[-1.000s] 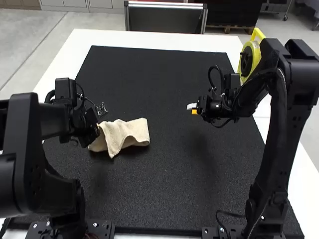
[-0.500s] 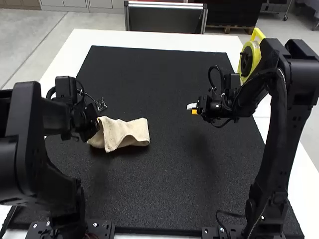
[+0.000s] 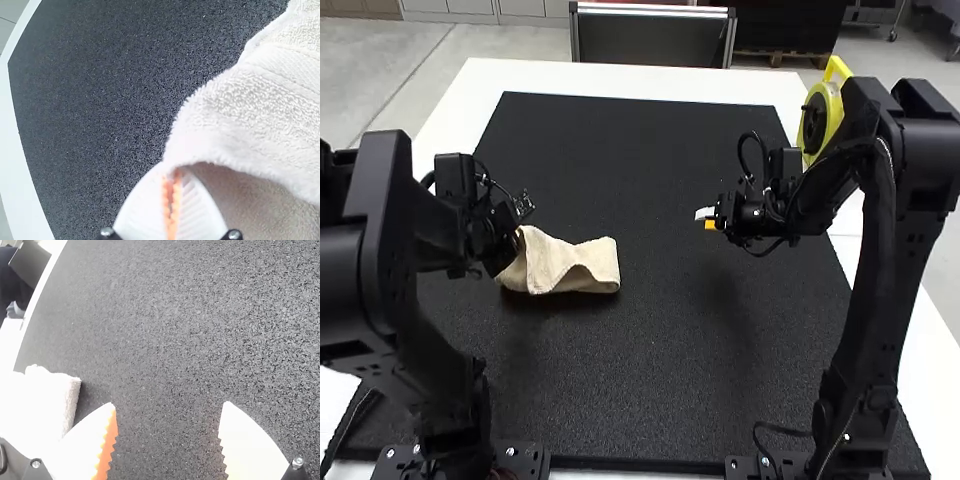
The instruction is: Fold the towel.
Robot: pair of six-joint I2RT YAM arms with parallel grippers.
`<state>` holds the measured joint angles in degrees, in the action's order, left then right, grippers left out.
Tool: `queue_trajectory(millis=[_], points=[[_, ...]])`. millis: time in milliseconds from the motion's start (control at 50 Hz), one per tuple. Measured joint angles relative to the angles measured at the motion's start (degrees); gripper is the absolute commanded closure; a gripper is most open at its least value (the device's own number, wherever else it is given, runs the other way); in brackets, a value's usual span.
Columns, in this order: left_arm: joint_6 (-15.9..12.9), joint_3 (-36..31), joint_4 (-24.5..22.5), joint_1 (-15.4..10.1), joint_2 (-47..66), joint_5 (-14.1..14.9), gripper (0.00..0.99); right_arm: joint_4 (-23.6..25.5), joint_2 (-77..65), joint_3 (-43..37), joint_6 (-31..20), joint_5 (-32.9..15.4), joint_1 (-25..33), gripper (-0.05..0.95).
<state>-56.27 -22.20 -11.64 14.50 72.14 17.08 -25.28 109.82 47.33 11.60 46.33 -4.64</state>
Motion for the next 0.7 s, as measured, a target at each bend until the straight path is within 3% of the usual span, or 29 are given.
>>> queue_trajectory(millis=[700], points=[[3.34,-2.62,-10.84,0.26,9.7,0.02,0.97,0.0,0.0,0.0,1.01,0.0,0.0,0.41]])
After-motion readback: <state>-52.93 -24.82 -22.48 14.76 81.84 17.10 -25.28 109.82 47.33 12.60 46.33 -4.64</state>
